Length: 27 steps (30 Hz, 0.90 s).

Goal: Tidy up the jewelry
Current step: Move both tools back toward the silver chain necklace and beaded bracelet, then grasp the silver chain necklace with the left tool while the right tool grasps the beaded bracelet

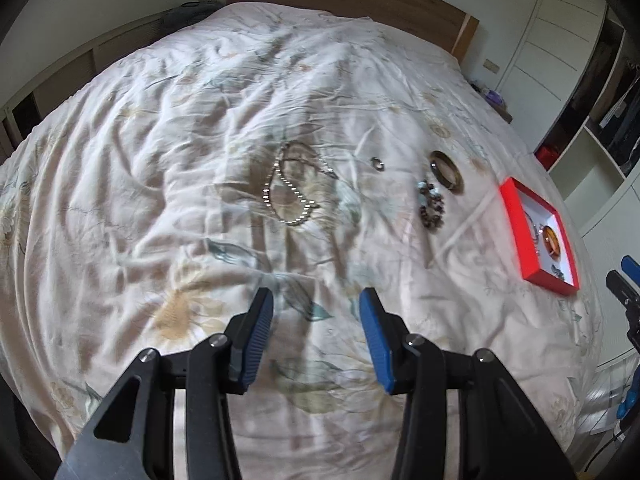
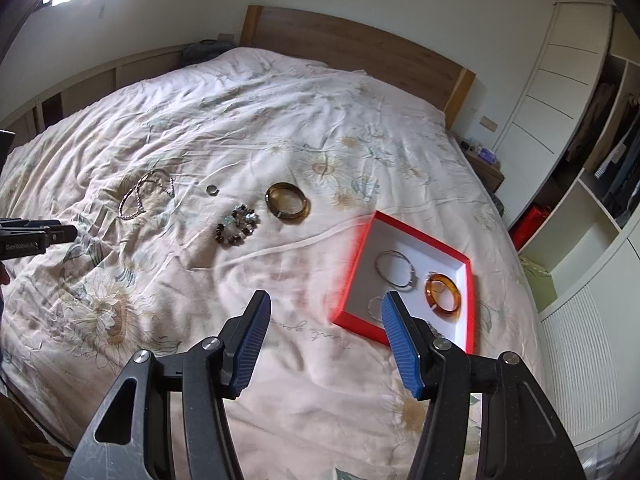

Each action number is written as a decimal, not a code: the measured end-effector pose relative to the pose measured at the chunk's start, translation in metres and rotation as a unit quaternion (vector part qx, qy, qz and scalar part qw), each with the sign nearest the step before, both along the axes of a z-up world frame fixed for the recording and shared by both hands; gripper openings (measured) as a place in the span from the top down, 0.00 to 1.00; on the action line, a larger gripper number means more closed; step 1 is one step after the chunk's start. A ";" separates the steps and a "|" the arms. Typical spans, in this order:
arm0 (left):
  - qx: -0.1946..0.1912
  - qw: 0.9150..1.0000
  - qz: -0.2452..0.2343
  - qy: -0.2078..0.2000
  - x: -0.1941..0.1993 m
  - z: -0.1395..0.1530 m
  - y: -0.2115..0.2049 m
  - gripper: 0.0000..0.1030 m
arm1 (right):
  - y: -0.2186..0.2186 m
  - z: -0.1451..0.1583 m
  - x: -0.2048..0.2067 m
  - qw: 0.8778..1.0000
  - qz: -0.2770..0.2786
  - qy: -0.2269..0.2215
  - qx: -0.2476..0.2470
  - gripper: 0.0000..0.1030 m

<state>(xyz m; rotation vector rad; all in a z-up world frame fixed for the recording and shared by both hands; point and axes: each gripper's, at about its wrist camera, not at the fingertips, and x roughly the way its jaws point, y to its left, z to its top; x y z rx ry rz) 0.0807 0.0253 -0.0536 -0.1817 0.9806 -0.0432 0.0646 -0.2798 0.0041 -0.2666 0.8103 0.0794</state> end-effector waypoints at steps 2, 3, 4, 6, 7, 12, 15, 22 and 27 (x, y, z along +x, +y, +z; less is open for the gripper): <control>0.012 1.000 0.013 0.011 0.003 -0.005 0.009 0.58 | 0.003 -0.003 0.006 1.000 0.011 0.005 0.015 0.44; 0.015 1.000 0.019 0.014 0.005 -0.007 0.012 0.58 | 0.005 -0.005 0.009 1.000 0.015 0.006 0.023 0.44; 0.016 0.999 0.025 0.017 0.006 -0.010 0.016 0.58 | 0.005 -0.007 0.012 0.999 0.022 0.008 0.036 0.44; 0.015 0.999 0.035 0.025 0.009 -0.017 0.024 0.57 | 0.007 -0.011 0.017 0.998 0.030 0.011 0.050 0.44; 0.014 0.999 0.038 0.029 0.010 -0.020 0.027 0.57 | 0.007 -0.014 0.020 0.998 0.035 0.015 0.060 0.44; 0.007 0.998 0.046 0.043 0.026 -0.035 0.036 0.57 | 0.017 -0.034 0.041 0.993 0.055 0.045 0.096 0.44; 0.005 0.998 0.042 0.045 0.040 -0.042 0.038 0.57 | 0.026 -0.050 0.059 0.990 0.063 0.067 0.110 0.44; 0.003 0.999 0.031 0.039 0.078 -0.050 0.037 0.57 | 0.045 -0.086 0.105 0.981 0.070 0.112 0.141 0.44; 0.005 0.999 0.016 0.029 0.112 -0.054 0.029 0.56 | 0.059 -0.102 0.139 0.978 0.073 0.126 0.150 0.44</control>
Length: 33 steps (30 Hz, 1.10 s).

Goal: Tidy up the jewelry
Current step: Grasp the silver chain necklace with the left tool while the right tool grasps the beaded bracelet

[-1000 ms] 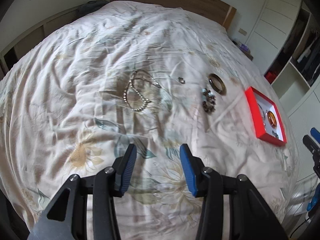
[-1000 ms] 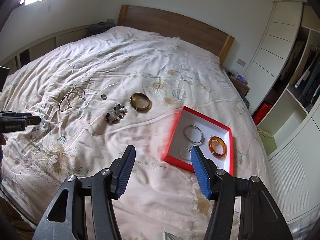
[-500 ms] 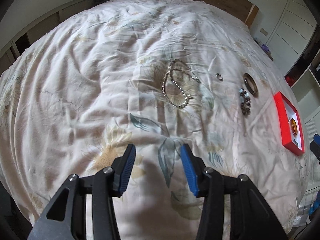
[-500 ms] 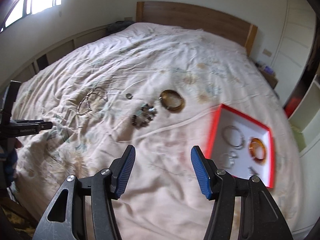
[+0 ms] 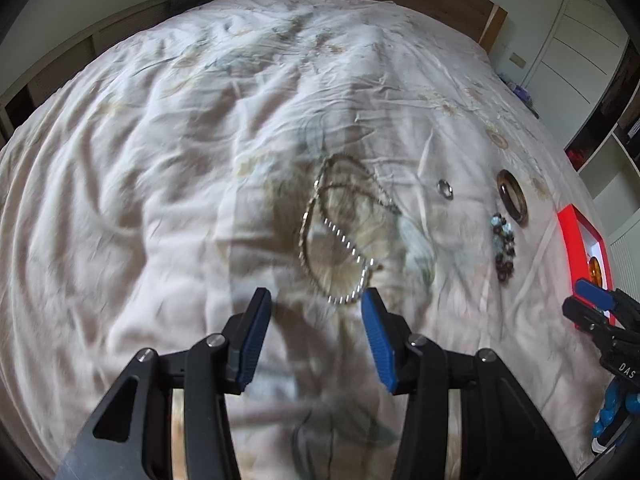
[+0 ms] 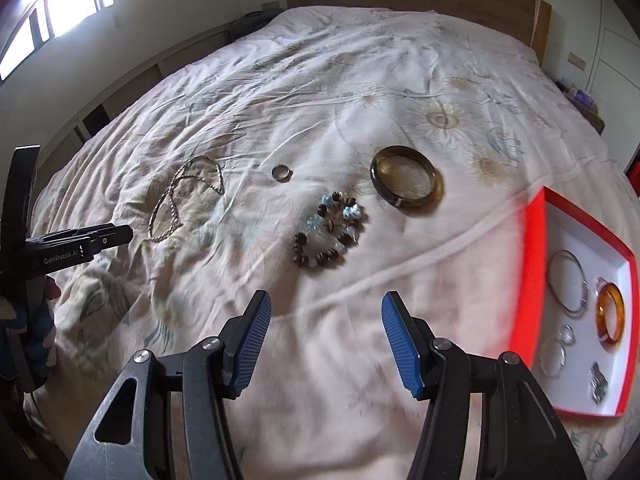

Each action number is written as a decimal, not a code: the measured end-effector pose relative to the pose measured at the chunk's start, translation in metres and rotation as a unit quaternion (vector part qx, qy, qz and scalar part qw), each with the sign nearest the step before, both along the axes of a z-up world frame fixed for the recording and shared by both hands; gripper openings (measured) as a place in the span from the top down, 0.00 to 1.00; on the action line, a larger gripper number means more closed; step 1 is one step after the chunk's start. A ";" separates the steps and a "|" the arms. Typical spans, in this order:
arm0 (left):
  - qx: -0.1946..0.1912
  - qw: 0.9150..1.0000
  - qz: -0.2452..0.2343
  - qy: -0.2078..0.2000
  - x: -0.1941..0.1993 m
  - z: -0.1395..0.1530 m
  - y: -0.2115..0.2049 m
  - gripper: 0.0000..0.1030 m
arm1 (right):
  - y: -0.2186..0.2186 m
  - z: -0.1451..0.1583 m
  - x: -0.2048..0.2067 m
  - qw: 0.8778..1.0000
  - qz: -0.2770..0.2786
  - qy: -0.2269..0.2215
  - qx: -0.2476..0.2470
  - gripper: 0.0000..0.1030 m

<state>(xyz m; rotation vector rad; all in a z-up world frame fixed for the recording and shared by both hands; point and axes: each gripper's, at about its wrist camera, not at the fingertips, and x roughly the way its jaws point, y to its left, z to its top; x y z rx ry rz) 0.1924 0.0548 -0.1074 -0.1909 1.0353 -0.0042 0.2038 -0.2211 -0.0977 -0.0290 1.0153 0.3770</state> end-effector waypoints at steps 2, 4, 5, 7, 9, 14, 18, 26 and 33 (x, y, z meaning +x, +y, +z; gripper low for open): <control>0.003 1.000 -0.002 -0.003 0.015 -0.004 -0.002 0.56 | 0.005 -0.006 0.015 1.000 -0.002 0.005 0.006 0.44; 0.005 1.000 -0.003 -0.004 0.026 -0.008 -0.004 0.56 | 0.009 -0.012 0.031 1.000 -0.008 0.010 0.014 0.44; 0.007 1.000 -0.003 -0.004 0.033 -0.011 -0.005 0.56 | 0.011 -0.016 0.038 1.000 -0.012 0.013 0.019 0.43; 0.010 1.000 -0.002 -0.002 0.042 -0.016 -0.006 0.56 | 0.013 -0.023 0.054 0.999 -0.024 0.020 0.030 0.41; 0.011 1.000 -0.001 0.001 0.052 -0.022 -0.007 0.56 | 0.013 -0.031 0.064 0.998 -0.031 0.028 0.039 0.39; 0.018 1.000 0.003 0.009 0.069 -0.037 -0.008 0.57 | 0.015 -0.053 0.085 0.997 -0.049 0.046 0.037 0.39; 0.024 1.000 -0.001 0.012 0.071 -0.044 -0.009 0.57 | 0.017 -0.064 0.091 0.996 -0.051 0.052 0.042 0.39; 0.035 0.999 -0.017 0.002 0.070 -0.045 -0.016 0.77 | 0.020 -0.072 0.087 0.996 -0.025 0.057 0.060 0.83; 0.022 1.000 -0.015 -0.013 0.062 -0.032 -0.015 0.95 | 0.018 -0.060 0.071 0.996 -0.018 0.056 0.074 0.85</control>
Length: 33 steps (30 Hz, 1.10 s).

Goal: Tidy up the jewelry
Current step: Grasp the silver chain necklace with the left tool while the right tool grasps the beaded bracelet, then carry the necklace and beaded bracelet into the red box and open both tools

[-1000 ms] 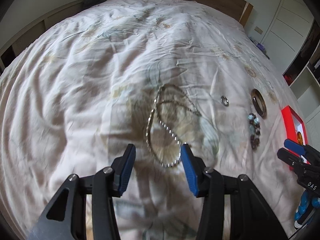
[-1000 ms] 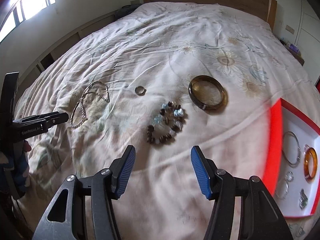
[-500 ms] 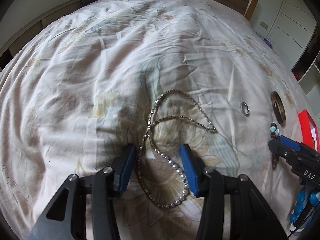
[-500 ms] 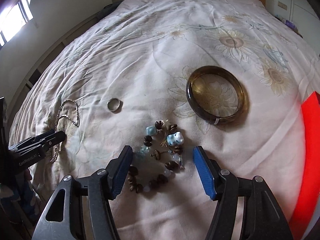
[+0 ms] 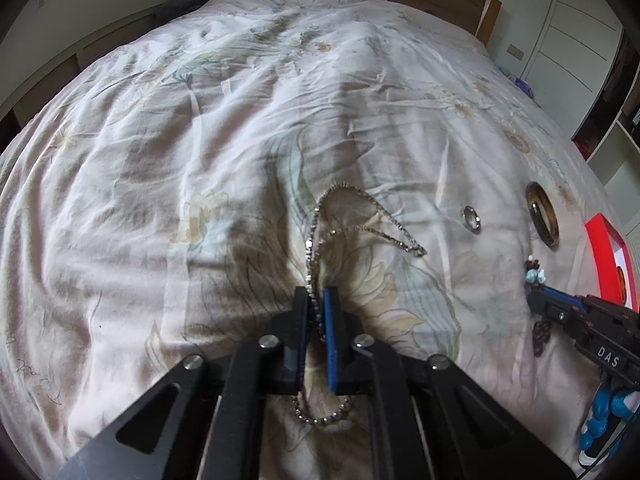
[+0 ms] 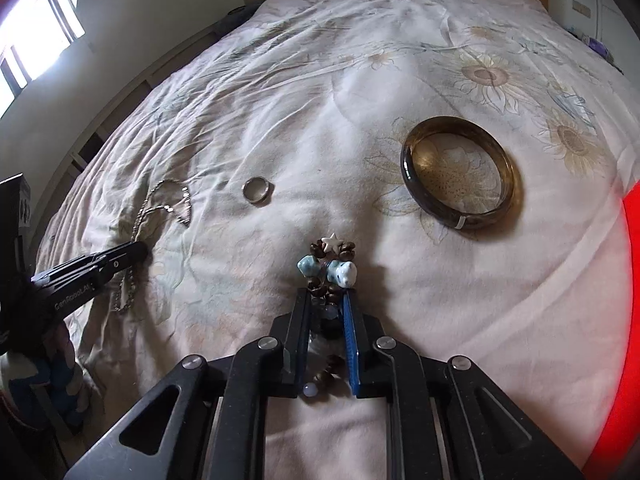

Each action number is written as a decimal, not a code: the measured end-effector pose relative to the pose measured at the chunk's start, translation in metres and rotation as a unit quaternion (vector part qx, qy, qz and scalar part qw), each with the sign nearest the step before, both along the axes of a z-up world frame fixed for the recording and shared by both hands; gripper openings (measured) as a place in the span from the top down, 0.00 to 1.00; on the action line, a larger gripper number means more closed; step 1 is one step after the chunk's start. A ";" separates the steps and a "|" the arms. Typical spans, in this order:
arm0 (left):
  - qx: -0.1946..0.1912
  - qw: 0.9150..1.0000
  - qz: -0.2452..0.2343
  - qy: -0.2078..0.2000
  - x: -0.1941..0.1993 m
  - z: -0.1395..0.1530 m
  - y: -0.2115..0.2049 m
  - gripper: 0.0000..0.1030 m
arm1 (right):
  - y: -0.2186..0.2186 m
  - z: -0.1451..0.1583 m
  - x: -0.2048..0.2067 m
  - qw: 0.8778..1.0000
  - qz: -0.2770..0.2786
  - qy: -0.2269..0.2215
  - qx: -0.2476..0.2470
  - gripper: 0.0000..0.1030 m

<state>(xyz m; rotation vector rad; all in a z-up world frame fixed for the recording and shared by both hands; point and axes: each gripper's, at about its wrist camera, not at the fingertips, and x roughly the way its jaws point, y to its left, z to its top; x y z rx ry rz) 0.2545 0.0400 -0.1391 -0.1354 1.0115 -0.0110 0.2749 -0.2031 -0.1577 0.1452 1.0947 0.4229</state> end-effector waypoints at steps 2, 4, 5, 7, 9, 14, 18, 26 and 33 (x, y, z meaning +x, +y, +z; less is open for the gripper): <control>-0.002 1.000 0.001 -0.004 -0.004 0.006 0.000 0.97 | 0.000 0.007 -0.009 1.000 0.003 -0.005 0.001 0.86; -0.003 1.000 0.001 -0.011 -0.010 0.014 -0.001 0.97 | 0.000 0.016 -0.017 1.000 0.006 -0.010 0.002 0.86; -0.003 1.000 0.000 -0.015 -0.013 0.018 -0.002 0.97 | -0.001 0.020 -0.021 1.000 0.006 -0.013 0.003 0.86; -0.002 1.000 -0.002 -0.021 -0.019 0.024 -0.003 0.97 | -0.002 0.029 -0.030 1.000 0.007 -0.020 0.005 0.86; -0.002 1.000 -0.002 -0.028 -0.026 0.034 -0.004 0.97 | -0.003 0.041 -0.038 0.999 0.007 -0.031 0.006 0.86; 0.001 0.999 -0.009 -0.050 -0.043 0.060 -0.009 0.97 | -0.010 0.067 -0.056 0.999 0.000 -0.054 0.009 0.86; 0.003 0.997 -0.021 -0.069 -0.056 0.083 -0.020 0.97 | -0.022 0.087 -0.075 0.997 -0.010 -0.072 0.013 0.86; -0.005 0.992 -0.072 -0.104 -0.075 0.131 -0.074 0.97 | -0.075 0.119 -0.111 0.993 -0.053 -0.106 0.020 0.86; -0.039 0.981 -0.147 -0.119 -0.071 0.163 -0.161 0.97 | -0.149 0.127 -0.129 0.988 -0.097 -0.121 0.001 0.86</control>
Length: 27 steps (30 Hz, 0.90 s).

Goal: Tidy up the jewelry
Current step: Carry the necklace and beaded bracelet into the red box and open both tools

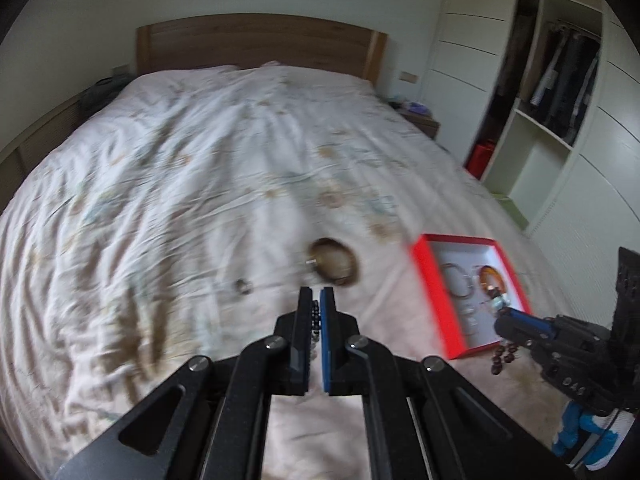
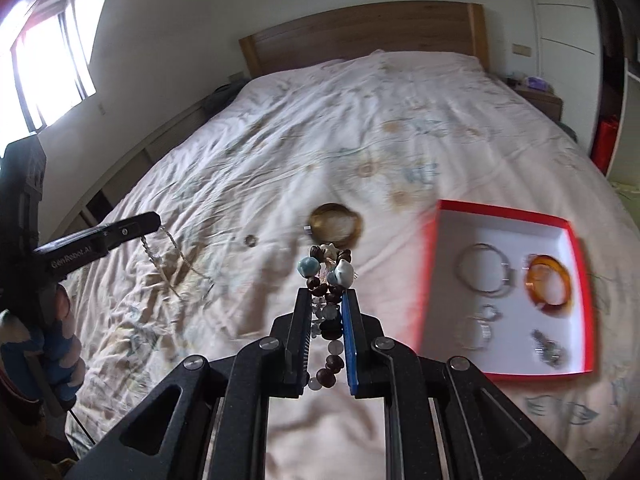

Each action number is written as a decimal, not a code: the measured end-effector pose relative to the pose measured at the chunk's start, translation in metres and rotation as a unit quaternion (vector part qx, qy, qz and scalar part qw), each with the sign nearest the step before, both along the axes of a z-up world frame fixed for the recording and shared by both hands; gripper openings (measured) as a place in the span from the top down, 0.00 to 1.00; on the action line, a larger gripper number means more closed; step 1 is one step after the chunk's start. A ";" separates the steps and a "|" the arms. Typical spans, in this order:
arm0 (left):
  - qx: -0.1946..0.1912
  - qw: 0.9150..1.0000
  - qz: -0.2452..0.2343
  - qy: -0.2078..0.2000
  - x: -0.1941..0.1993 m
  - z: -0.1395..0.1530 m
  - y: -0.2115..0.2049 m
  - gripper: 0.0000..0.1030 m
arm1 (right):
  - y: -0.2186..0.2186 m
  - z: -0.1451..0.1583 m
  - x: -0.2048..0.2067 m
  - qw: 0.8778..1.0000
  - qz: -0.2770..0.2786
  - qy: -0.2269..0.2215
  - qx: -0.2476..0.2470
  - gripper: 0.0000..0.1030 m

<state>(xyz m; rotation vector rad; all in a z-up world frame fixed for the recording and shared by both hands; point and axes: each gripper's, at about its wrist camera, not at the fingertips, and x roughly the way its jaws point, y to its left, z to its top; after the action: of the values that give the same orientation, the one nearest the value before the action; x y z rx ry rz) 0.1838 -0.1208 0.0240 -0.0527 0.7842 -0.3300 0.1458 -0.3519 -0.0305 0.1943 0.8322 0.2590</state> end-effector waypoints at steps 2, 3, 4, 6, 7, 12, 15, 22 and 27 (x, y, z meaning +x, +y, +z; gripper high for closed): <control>-0.008 0.999 -0.031 -0.002 0.005 0.007 -0.034 0.97 | -0.026 0.000 -0.001 1.000 -0.019 -0.001 -0.006 0.86; -0.011 0.999 -0.044 -0.003 0.008 0.010 -0.049 0.97 | -0.039 -0.002 -0.001 1.000 -0.029 -0.001 -0.008 0.86; -0.015 0.998 -0.056 -0.003 0.010 0.012 -0.062 0.97 | -0.053 -0.004 0.000 0.999 -0.041 0.000 -0.012 0.86; -0.021 0.996 -0.086 -0.001 0.017 0.014 -0.097 0.97 | -0.073 -0.009 0.001 0.998 -0.057 0.002 -0.023 0.86; -0.021 0.995 -0.097 -0.002 0.019 0.015 -0.111 0.97 | -0.086 -0.013 0.003 0.997 -0.067 0.006 -0.027 0.86; -0.015 0.988 -0.155 0.008 0.030 0.002 -0.188 0.97 | -0.127 -0.037 0.011 0.994 -0.099 0.024 -0.032 0.86; -0.003 0.984 -0.176 0.023 0.039 -0.020 -0.222 0.97 | -0.143 -0.056 0.017 0.993 -0.109 0.039 -0.031 0.86; -0.002 0.976 -0.212 0.053 0.048 -0.057 -0.269 0.97 | -0.158 -0.099 0.023 0.990 -0.116 0.077 -0.027 0.86; -0.021 0.974 -0.222 0.024 0.065 -0.035 -0.279 0.97 | -0.164 -0.115 0.025 0.989 -0.117 0.092 -0.023 0.86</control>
<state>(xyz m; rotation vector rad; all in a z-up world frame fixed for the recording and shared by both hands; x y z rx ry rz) 0.2485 -0.4002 -0.0107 0.0776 0.8332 -0.7726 0.1703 -0.5159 -0.1452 0.2737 0.9881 0.0010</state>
